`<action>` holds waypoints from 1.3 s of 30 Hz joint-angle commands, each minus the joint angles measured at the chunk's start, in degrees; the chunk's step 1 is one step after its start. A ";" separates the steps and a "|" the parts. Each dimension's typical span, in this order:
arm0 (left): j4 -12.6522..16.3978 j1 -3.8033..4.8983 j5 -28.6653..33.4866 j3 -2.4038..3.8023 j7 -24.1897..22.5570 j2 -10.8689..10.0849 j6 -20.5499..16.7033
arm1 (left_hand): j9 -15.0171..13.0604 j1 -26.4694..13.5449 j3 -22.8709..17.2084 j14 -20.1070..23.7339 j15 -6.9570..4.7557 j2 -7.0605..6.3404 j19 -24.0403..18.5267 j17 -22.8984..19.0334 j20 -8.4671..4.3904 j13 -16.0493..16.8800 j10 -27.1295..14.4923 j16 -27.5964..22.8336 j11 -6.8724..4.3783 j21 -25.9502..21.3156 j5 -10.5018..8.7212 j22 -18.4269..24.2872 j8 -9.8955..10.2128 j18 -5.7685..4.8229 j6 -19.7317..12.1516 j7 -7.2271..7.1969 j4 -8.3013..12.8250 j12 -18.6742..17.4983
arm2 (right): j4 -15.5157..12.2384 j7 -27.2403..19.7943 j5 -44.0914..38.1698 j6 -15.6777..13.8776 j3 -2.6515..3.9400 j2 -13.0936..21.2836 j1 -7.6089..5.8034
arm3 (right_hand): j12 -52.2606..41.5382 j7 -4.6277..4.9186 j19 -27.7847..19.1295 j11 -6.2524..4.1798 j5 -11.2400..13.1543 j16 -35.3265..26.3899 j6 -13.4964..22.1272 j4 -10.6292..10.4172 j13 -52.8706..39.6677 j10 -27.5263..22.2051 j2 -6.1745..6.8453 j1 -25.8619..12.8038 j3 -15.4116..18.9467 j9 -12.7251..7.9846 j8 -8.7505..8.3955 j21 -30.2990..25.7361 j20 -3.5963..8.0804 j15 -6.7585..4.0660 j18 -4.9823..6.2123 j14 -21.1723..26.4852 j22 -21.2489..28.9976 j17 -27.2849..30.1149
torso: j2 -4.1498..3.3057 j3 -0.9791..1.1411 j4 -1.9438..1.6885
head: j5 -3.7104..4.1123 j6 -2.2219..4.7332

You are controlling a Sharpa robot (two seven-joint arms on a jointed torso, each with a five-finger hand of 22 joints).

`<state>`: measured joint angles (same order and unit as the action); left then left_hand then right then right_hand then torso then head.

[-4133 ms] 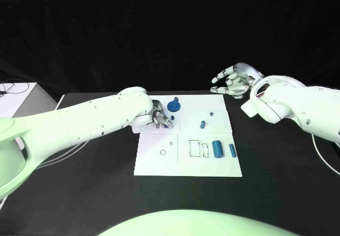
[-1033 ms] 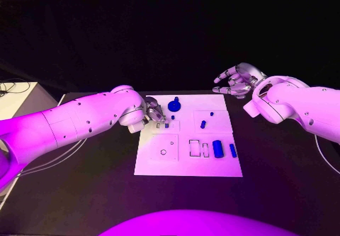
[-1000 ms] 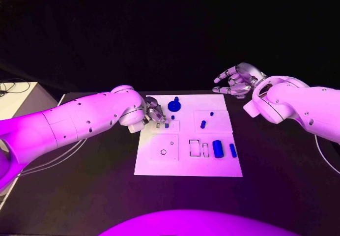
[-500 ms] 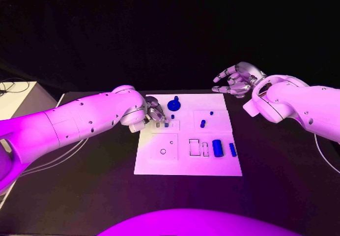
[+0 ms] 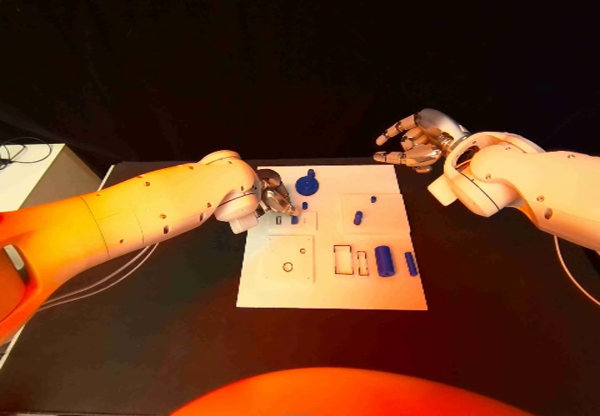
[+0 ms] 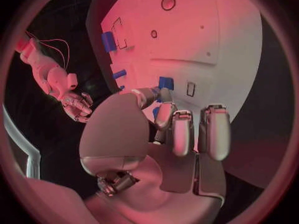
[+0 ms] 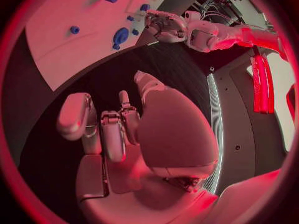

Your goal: Assemble the parts on the task board

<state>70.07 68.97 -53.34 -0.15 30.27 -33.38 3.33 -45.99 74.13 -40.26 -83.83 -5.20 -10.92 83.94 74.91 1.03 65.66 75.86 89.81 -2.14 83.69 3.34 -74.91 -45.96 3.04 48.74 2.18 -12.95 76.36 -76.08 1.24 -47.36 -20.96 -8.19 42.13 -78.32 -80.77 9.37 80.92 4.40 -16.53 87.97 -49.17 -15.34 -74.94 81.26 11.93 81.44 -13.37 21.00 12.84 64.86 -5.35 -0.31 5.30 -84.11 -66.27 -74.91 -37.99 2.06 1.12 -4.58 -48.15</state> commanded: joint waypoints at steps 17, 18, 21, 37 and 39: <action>-0.03 -0.11 -0.12 -0.02 -1.76 0.01 -0.78 | -0.03 -0.43 -2.00 -6.17 0.47 0.19 -0.07 15.09 0.38 -0.34 -0.16 0.19 0.55 -0.25 -0.23 -2.99 -0.44 -0.28 -0.51 0.13 1.62 -0.14 | -0.28 -0.22 -0.95 0.71 0.03 0.11 0.01 | 0.01 -0.09 -0.34 -0.10 -0.30 -0.26 0.36 0.01 -4.67 -0.23 -0.07 -0.35 -0.15 0.05 0.18 -0.15 -0.13 0.12 0.36 -4.64 -0.05 -9.78 | -0.02 -0.02 -0.01 | 0.02 -0.16; -0.02 -0.11 -0.06 -0.02 -1.78 -0.03 -0.67 | -0.03 -0.43 -2.00 -6.17 0.47 0.19 -0.07 15.09 0.38 -0.34 -0.16 0.19 0.55 -0.25 -0.23 -2.99 -0.44 -0.28 -0.51 0.13 1.62 -0.14 | -0.28 -0.21 -0.95 0.71 0.03 0.12 0.01 | 0.01 -0.09 -0.34 -0.10 -0.30 -0.26 0.36 0.01 -4.67 -0.23 -0.07 -0.35 -0.15 0.05 0.18 -0.15 -0.13 0.12 0.36 -4.64 -0.05 -9.78 | -0.02 -0.01 -0.03 | 0.04 -0.16; 0.03 -0.12 0.16 -0.03 -1.84 -0.14 -0.33 | -0.03 -0.42 -2.04 -6.17 0.48 0.13 -0.08 15.09 0.40 -0.34 -0.16 0.19 0.55 -0.27 -0.23 -2.96 -0.44 -0.27 -0.54 0.12 1.74 -0.14 | -0.29 -0.21 -0.96 0.72 0.03 0.14 0.01 | 0.01 -0.09 -0.34 -0.10 -0.30 -0.26 0.36 0.01 -4.67 -0.23 -0.07 -0.35 -0.15 0.05 0.18 -0.15 -0.13 0.12 0.36 -4.64 -0.05 -9.78 | -0.01 -0.03 -0.04 | 0.08 -0.22; 0.40 -0.15 1.07 -0.04 -2.45 -0.60 0.06 | -0.01 -0.74 -1.97 -6.17 0.53 -0.22 -0.19 15.09 0.45 -0.71 -0.37 0.19 0.60 -0.37 -0.25 -2.79 -0.44 -0.24 -0.60 0.15 1.89 -0.36 | -0.43 -0.21 -1.04 0.68 0.03 0.23 0.01 | 0.01 -0.09 -0.34 -0.10 -0.30 -0.26 0.36 0.01 -4.67 -0.23 -0.07 -0.35 -0.15 0.05 0.18 -0.15 -0.13 0.12 0.36 -4.64 -0.05 -9.78 | -0.01 -0.01 -0.07 | 0.00 -0.22; 0.41 -0.16 1.20 -0.04 -2.67 -0.62 -0.54 | 0.02 -0.97 -1.93 -6.17 0.55 -0.25 -0.21 15.09 0.47 -1.02 -0.56 0.19 0.63 -0.39 -0.26 -2.76 -0.42 -0.23 -0.62 0.18 1.82 -0.54 | -0.43 -0.23 -1.04 0.66 0.03 0.23 0.01 | 0.01 -0.09 -0.34 -0.10 -0.30 -0.26 0.36 0.01 -4.67 -0.23 -0.07 -0.35 -0.15 0.05 0.18 -0.15 -0.13 0.12 0.36 -4.64 -0.05 -9.78 | 0.00 -0.03 -0.02 | -0.05 -0.17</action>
<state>70.32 68.82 -52.96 -0.21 28.82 -34.03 3.19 -46.09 73.74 -40.25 -84.04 -5.00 -11.30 83.74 74.91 1.23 64.75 75.45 89.81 -1.73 83.69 3.20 -74.90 -46.25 3.03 48.42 2.27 -12.95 76.05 -76.42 1.31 -47.83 -20.93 -8.19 42.35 -78.32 -80.77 9.37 80.92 4.40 -16.53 87.97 -49.17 -15.34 -74.91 81.26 11.93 81.44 -13.37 20.99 12.84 64.86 -5.35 -0.31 5.30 -84.11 -66.25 -74.91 -38.02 2.03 1.03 -4.55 -48.41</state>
